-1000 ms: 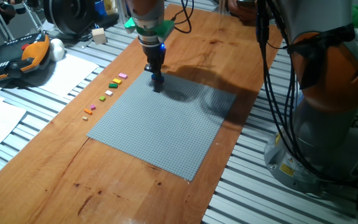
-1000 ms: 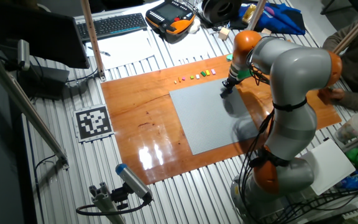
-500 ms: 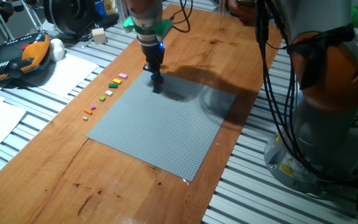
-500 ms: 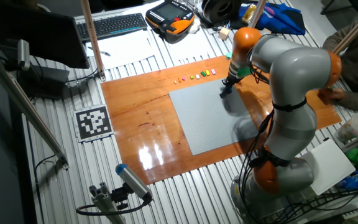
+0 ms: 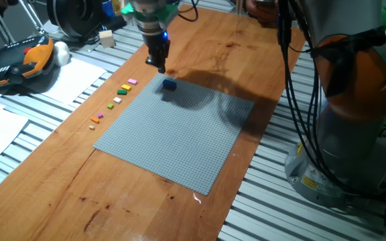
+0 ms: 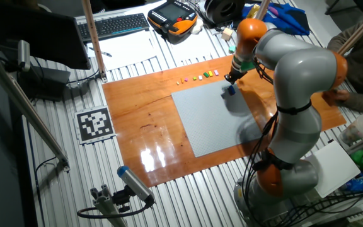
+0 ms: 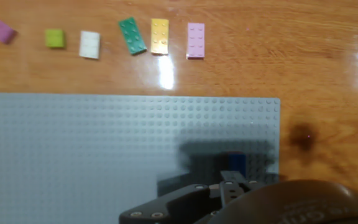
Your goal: Stack small Lego blocks one on top of the other
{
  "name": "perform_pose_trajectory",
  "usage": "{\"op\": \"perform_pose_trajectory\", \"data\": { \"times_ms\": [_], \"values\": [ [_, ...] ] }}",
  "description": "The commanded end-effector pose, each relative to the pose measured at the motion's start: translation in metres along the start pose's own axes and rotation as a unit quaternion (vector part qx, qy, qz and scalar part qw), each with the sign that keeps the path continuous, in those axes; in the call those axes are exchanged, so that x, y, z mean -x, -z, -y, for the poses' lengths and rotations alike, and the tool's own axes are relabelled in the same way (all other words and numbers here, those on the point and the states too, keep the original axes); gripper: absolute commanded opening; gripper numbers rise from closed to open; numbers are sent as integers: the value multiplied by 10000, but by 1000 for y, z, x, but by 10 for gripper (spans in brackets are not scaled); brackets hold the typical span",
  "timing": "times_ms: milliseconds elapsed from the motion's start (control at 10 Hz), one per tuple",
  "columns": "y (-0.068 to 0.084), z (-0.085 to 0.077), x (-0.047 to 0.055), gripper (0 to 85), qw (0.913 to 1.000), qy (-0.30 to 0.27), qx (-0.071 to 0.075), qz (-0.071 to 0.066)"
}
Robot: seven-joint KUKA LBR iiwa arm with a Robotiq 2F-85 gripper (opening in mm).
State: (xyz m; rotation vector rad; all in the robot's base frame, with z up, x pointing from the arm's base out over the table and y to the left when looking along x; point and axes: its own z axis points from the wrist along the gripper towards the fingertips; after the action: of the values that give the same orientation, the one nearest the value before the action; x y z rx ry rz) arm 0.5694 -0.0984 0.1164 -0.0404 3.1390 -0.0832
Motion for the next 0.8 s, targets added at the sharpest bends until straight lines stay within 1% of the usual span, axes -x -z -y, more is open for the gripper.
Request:
{"op": "perform_pose_trajectory", "data": {
  "times_ms": [0, 200, 300, 400, 700],
  "values": [
    [15, -2, -2, 0, 10000, -19, -12, 39],
    [24, -10, -6, 0, 9998, -81, 141, 72],
    [26, -12, -8, 0, 9998, -104, 157, 72],
    [26, -14, -5, 0, 9996, -121, 210, 118],
    [24, -19, -2, 0, 9997, -96, 241, 50]
  ]
}}
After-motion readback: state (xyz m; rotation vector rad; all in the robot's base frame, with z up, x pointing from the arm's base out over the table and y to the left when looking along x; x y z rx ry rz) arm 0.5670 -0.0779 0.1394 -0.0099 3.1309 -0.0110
